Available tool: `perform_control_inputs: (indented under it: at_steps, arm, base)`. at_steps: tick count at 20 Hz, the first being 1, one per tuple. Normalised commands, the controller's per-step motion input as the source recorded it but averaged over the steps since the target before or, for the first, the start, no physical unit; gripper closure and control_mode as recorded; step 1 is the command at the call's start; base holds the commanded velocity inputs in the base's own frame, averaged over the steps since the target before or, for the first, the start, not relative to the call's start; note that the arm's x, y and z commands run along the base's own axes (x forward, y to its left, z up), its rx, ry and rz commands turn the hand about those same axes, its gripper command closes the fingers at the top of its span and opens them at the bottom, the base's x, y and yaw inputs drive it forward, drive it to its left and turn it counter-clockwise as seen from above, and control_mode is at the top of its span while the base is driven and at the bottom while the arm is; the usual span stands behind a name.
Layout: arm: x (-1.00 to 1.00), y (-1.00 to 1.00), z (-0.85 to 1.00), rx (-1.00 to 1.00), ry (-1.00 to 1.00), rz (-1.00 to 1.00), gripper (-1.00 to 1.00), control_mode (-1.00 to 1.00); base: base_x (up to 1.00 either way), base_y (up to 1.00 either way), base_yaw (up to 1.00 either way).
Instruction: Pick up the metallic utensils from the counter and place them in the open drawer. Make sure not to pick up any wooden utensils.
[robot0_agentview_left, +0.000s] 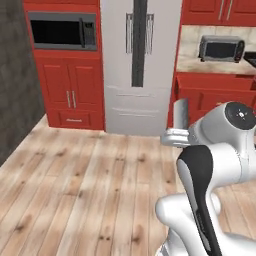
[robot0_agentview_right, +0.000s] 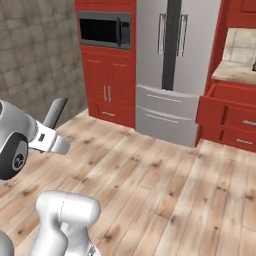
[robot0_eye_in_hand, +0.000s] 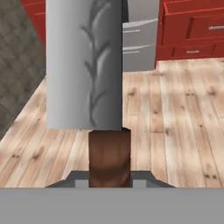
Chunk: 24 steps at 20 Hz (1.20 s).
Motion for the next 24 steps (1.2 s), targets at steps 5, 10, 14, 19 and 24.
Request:
perform_control_inputs:
  at_steps: [5,10,14,19,24]
  arm:
    - [0.00,0.00,0.00,0.00,0.00,0.00,1.00,1.00]
    - [0.00,0.00,0.00,0.00,0.00,0.00,1.00,1.00]
    - [0.00,0.00,0.00,0.00,0.00,0.00,1.00,1.00]
    - [0.00,0.00,0.00,0.00,0.00,0.00,1.00,1.00]
    - [0.00,0.00,0.00,0.00,0.00,0.00,1.00,1.00]
  base:
    - [1.00,-0.95,0.51]
    - [0.62,-1.00,0.44]
    - [0.00,-1.00,0.35]
    - [-0.37,-1.00,0.33]
    - [-0.48,-1.00,0.31]
